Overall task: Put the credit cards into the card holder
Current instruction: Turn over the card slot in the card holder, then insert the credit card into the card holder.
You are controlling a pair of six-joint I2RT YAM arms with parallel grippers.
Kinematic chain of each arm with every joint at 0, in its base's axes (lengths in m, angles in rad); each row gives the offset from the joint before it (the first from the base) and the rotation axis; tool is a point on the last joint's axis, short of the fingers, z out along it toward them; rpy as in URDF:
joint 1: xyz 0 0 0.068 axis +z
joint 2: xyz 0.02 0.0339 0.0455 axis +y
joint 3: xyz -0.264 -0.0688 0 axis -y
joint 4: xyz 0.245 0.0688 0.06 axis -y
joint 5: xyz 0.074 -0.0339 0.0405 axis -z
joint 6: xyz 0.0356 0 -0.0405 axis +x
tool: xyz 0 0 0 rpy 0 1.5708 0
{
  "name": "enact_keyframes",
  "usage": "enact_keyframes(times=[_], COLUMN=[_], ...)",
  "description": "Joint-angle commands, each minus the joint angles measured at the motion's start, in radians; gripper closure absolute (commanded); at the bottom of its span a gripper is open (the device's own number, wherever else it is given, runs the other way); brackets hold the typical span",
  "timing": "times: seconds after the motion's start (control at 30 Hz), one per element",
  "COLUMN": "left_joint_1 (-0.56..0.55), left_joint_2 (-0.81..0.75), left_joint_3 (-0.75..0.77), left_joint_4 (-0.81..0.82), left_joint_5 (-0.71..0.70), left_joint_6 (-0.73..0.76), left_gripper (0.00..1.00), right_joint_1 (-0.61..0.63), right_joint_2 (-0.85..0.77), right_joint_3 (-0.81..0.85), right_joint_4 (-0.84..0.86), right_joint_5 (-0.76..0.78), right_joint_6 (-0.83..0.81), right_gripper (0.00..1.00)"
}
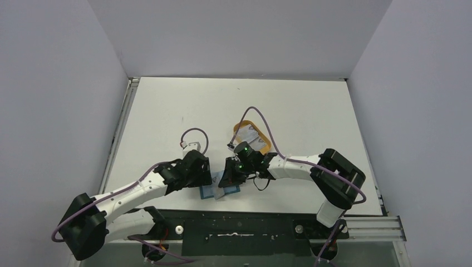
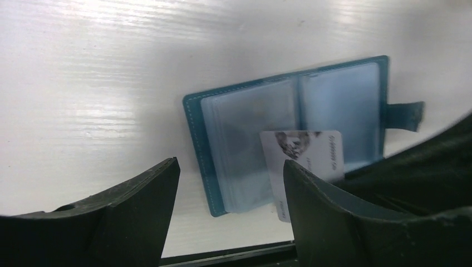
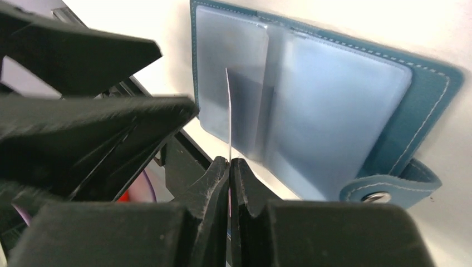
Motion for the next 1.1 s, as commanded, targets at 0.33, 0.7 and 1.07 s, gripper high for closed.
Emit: enact_keyframes(times=[0.33,0.7,1.07], left_joint_1=[0.060,0.022,-0.016], left_joint_2=[0.222,0.288,0.285], left_joint_3=[-0.030,-0.011,0.045], left_joint_4=[0.142,0.251,0.192], left_joint_5=[0.014,0.117,0.105], left_joint_6=[0.055,0.124,0.121], left_gripper=[0.57,0.88,0.74], right_joint_1=[-0.033,-0.122,-0.129], right_joint_2=[-0.287,-0.429,-0.333], right_joint_3=[-0.060,-0.185,-0.131], right_joint_4=[-0.161,-0.066,-0.116], right_joint_5=[0.068,0.101,0.101], right_joint_6=[-0.086,-0.085,-0.044], right_gripper=[1.00,1.00,1.00])
